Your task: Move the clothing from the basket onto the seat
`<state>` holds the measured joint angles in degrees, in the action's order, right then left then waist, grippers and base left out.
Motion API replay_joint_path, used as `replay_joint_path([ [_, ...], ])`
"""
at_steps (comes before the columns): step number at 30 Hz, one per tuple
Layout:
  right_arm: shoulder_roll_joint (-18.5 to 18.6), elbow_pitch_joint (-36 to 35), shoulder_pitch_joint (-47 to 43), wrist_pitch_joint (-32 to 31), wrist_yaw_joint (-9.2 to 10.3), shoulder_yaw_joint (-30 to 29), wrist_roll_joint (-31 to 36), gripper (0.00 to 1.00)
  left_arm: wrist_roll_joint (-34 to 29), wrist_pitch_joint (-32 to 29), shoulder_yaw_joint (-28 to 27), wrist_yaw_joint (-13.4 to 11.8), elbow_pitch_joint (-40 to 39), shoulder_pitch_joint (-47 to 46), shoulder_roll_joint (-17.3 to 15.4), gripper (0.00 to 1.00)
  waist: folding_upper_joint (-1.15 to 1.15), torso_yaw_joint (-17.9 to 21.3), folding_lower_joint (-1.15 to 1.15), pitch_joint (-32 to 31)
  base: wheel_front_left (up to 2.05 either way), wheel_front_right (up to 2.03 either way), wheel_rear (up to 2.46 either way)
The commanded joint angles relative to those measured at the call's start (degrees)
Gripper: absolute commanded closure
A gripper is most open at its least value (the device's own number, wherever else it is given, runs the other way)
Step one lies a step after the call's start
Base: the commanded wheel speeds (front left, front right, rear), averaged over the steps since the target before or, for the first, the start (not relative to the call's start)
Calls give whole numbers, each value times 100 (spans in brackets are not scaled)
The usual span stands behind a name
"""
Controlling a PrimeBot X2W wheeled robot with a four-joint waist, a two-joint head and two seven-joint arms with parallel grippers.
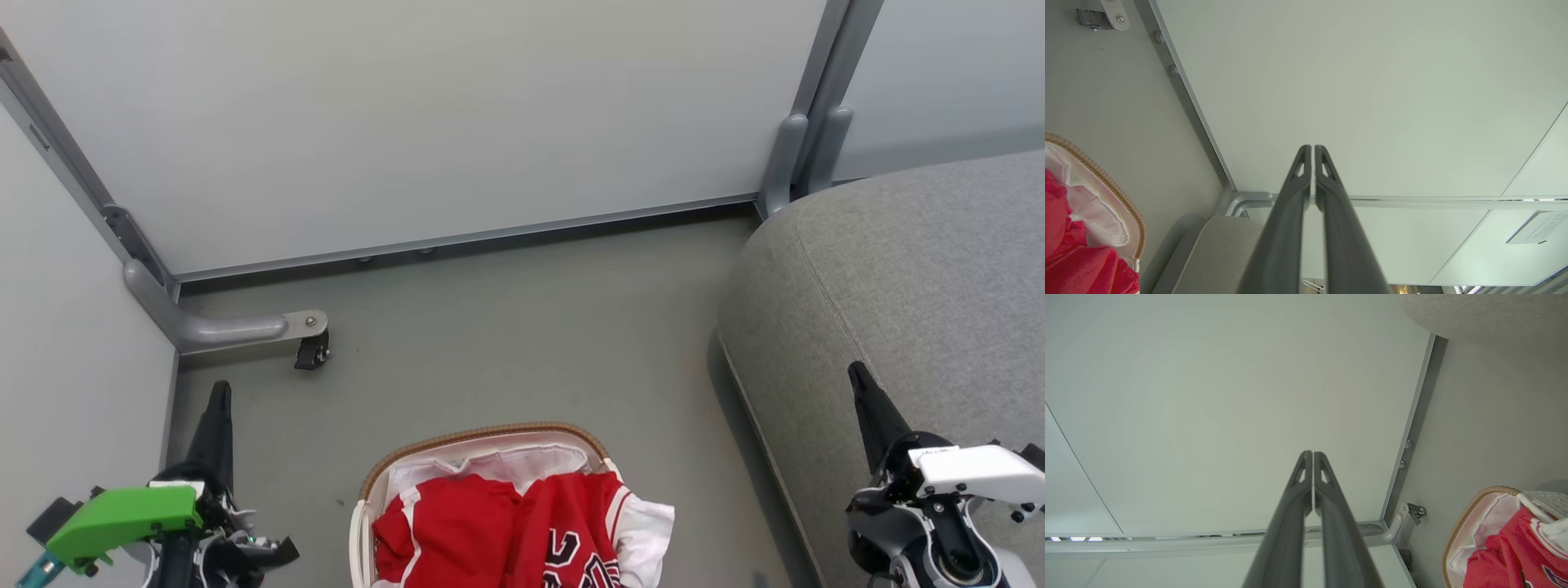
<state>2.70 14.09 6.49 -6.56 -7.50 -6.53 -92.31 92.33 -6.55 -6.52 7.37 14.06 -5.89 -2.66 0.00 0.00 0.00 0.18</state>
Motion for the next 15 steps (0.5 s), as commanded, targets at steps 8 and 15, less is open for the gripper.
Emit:
replay_joint_path([
  [8, 11, 120, -10, 134, 2, 93, 145, 0, -117, 138, 47, -5, 198, 58, 12, 0, 0, -1, 0, 9, 0, 0, 0],
  [15, 149, 90, 99, 336, 2, 225, 810, 0, -900, 338, 51, -3, 235, -3, -43, 0, 0, -7, 0, 28, 0, 0, 0],
])
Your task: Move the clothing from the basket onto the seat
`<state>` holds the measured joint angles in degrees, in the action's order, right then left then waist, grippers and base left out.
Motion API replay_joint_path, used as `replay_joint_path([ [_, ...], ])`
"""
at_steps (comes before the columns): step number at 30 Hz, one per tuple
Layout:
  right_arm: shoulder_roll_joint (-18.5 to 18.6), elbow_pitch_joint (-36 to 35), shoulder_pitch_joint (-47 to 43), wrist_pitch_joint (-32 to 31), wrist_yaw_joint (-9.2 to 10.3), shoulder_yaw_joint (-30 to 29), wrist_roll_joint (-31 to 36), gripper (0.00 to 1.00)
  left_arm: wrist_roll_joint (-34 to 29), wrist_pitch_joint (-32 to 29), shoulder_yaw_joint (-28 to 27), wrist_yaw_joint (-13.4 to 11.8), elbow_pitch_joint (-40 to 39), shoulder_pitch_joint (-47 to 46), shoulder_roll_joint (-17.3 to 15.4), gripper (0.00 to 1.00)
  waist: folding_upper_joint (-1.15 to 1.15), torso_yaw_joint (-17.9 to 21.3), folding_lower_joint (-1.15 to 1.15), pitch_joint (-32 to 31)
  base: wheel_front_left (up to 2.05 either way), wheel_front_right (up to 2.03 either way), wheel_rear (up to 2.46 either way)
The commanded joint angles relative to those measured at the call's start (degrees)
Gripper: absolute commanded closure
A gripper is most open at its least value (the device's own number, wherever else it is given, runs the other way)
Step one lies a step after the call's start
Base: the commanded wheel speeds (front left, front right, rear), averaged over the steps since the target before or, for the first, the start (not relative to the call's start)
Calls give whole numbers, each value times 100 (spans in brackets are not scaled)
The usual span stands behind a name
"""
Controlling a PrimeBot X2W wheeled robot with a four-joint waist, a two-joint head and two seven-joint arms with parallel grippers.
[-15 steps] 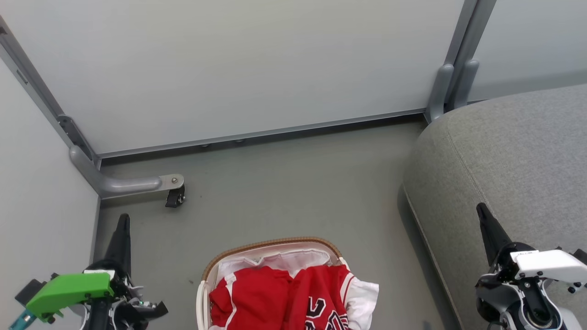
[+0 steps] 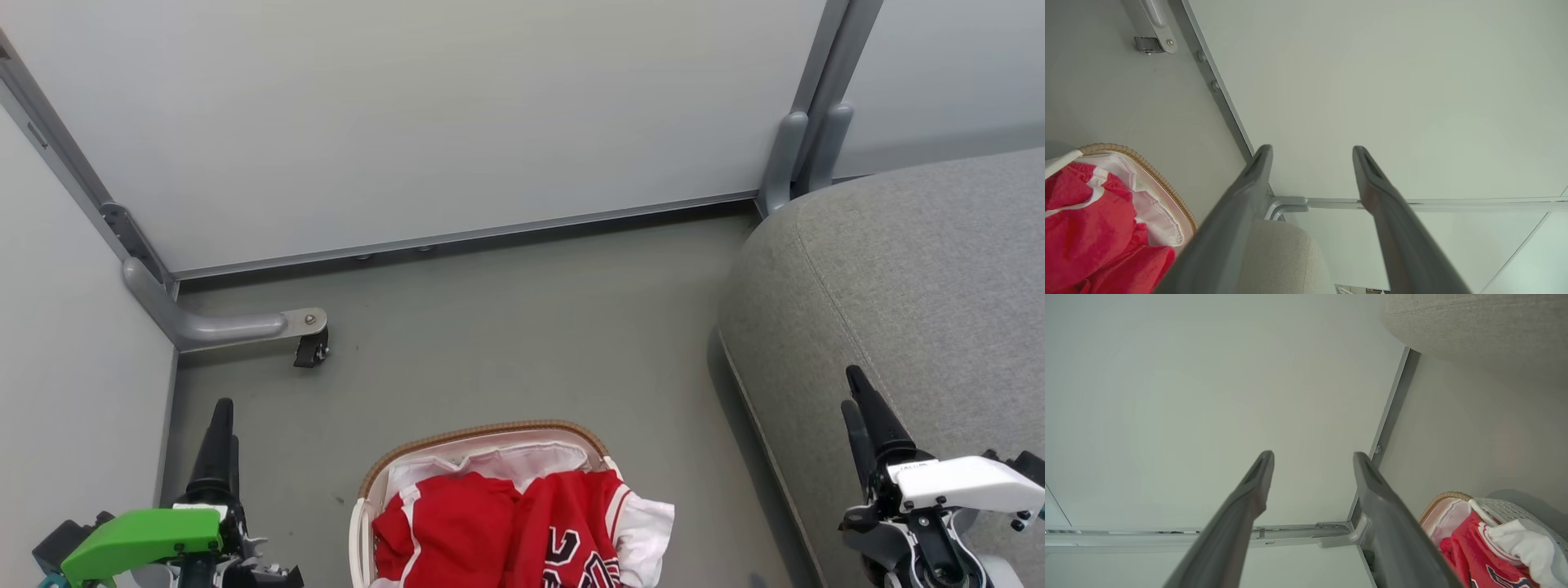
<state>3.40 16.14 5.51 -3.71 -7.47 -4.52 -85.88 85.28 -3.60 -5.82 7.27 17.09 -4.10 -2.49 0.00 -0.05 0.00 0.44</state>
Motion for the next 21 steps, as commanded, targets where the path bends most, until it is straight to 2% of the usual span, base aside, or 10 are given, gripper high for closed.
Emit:
replay_joint_path([
  [1, 90, -119, 210, 74, -1, 35, 281, 0, -323, 67, -20, 7, -66, -189, -58, 0, 0, -3, 0, 3, 0, 0, 0],
  [21, 260, 65, 413, 559, -2, 509, 2471, 0, -2969, 548, 391, -82, 201, -280, -177, 0, 0, -40, 0, 16, 0, 0, 0],
])
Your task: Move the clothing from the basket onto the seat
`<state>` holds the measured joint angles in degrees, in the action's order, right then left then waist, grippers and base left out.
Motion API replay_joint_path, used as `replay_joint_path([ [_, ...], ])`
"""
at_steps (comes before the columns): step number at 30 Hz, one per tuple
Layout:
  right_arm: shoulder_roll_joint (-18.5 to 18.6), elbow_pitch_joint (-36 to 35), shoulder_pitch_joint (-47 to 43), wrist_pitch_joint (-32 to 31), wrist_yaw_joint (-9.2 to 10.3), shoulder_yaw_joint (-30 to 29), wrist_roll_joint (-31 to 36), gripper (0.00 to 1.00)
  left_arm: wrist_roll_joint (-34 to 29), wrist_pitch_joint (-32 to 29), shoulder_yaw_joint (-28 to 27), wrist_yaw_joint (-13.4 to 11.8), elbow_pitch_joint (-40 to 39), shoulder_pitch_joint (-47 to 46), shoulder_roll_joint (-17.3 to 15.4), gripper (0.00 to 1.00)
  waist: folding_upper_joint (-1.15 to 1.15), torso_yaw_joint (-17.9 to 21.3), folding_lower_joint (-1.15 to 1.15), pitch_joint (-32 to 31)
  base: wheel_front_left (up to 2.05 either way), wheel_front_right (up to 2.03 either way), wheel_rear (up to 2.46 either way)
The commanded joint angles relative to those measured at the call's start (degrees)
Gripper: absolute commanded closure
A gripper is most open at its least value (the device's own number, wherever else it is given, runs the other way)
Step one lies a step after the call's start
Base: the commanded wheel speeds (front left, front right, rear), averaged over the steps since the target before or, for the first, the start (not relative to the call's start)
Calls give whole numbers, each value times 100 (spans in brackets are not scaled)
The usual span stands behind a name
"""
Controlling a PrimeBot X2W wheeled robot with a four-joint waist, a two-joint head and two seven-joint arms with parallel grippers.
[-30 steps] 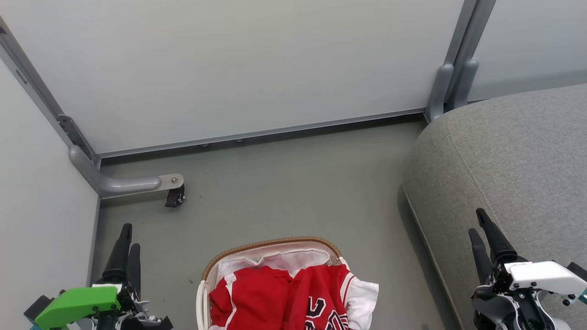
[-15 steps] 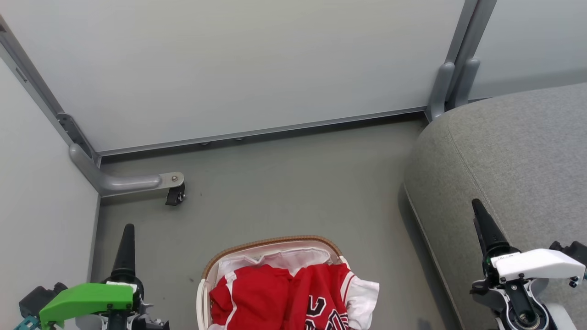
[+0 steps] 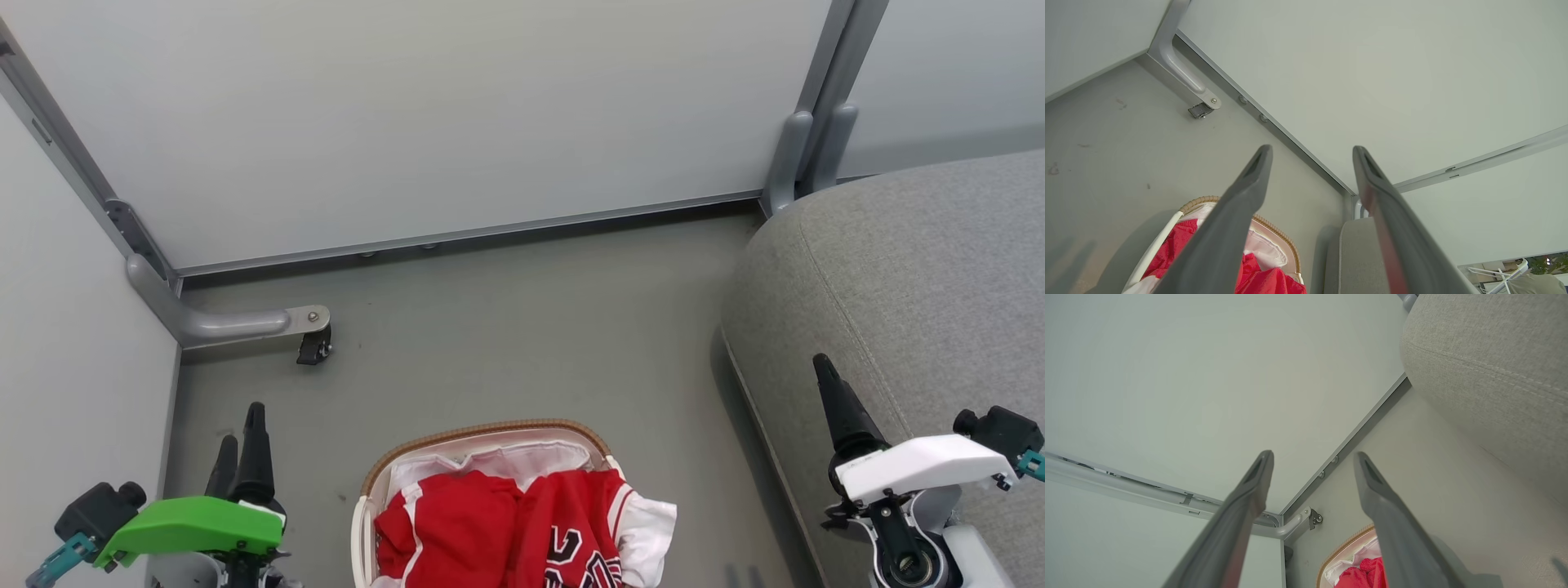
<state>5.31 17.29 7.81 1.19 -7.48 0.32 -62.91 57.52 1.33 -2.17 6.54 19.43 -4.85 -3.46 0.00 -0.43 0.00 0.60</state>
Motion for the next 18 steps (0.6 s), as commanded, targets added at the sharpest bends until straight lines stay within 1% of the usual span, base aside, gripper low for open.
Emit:
replay_joint_path([
  [1, 72, -38, 189, 84, -1, 44, 256, 0, -268, 72, 51, -16, -21, -207, -85, 0, 0, -4, 0, 0, 0, 0, 0],
  [18, 97, 191, 271, 417, -1, 352, 1746, 0, -1704, 405, 567, -288, 148, -259, -236, 0, 0, -34, 0, 6, 0, 0, 0],
])
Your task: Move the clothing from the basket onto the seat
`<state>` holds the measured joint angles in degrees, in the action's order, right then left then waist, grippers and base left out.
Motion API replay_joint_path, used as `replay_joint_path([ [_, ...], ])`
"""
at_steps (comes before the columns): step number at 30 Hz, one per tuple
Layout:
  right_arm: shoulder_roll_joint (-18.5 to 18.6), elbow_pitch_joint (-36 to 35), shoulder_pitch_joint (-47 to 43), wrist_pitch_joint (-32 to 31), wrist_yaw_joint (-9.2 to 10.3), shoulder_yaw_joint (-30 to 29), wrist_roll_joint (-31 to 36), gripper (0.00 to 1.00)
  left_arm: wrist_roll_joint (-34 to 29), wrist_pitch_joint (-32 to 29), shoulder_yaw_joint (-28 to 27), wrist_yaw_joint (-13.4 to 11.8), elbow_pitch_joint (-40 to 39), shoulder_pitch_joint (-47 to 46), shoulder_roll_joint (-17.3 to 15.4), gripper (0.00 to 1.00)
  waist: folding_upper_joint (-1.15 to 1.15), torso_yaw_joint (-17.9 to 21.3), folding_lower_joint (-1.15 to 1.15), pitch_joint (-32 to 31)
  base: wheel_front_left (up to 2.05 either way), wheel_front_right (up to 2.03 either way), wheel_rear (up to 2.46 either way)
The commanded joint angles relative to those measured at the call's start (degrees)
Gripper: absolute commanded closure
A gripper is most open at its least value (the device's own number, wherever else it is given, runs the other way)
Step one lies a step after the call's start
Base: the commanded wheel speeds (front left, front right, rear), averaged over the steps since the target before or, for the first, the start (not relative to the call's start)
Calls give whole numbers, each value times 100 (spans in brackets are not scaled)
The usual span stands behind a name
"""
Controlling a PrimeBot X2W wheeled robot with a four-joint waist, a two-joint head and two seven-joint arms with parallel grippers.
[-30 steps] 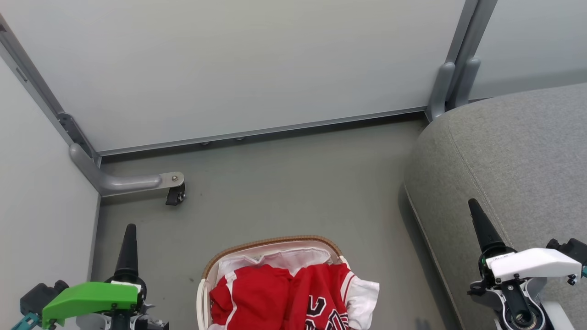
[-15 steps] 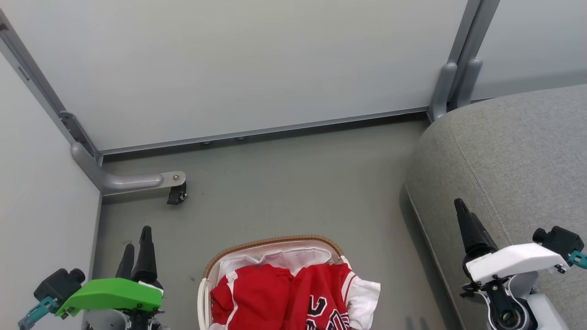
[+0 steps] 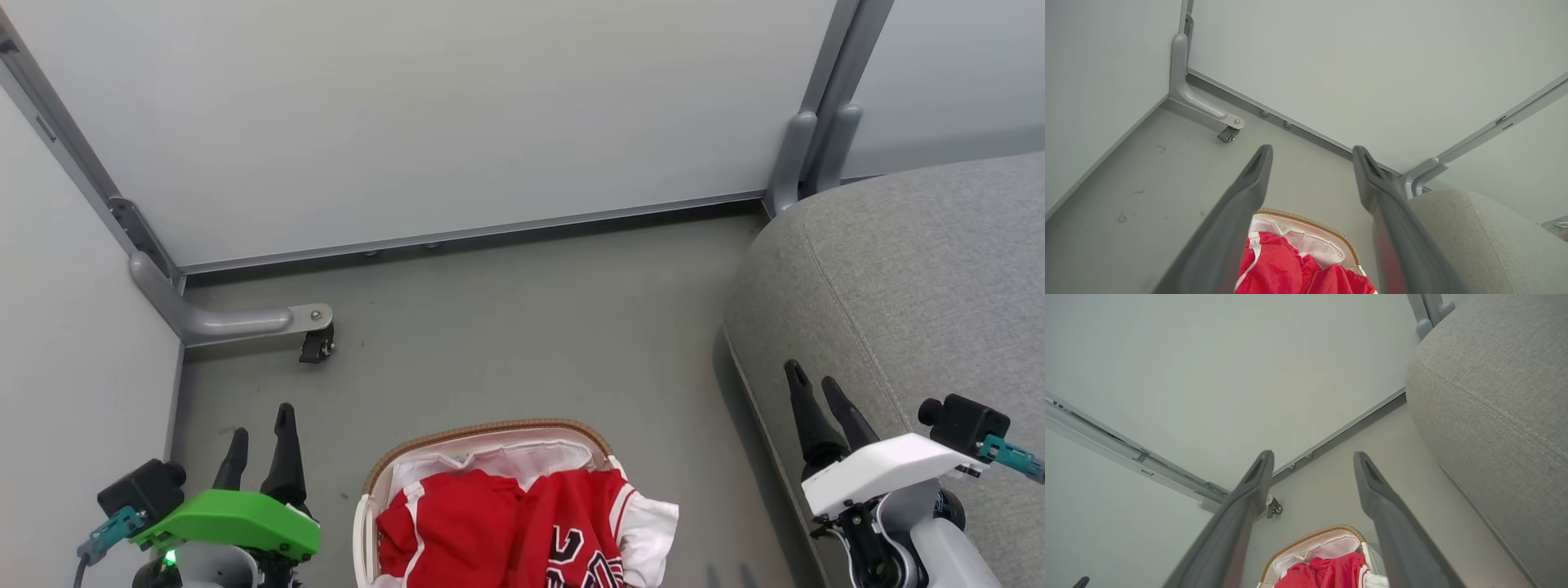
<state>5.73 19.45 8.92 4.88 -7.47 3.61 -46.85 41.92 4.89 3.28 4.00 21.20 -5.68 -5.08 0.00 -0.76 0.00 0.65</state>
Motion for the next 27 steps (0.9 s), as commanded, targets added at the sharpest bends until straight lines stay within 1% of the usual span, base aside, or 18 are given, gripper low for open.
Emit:
replay_joint_path([
  [1, 59, -2, 169, 64, -2, 31, 220, 0, -215, 62, 49, -50, -24, -178, -83, 0, 0, -2, 0, 2, 0, 0, 0],
  [14, 36, 133, 231, 284, -2, 48, 1246, 0, -1052, 284, 380, -285, -31, -186, -169, 0, 0, -31, 0, 13, 0, 0, 0],
  [22, -1, 183, 219, 403, -2, -1, 1806, 0, -1459, 405, 417, -422, -119, -115, -162, 0, 0, -57, 0, 6, 0, 0, 0],
  [27, -47, 143, 197, 480, -2, -116, 2124, 0, -1706, 475, 374, -448, -231, -29, -132, 0, 0, -68, 0, 2, 0, 0, 0],
])
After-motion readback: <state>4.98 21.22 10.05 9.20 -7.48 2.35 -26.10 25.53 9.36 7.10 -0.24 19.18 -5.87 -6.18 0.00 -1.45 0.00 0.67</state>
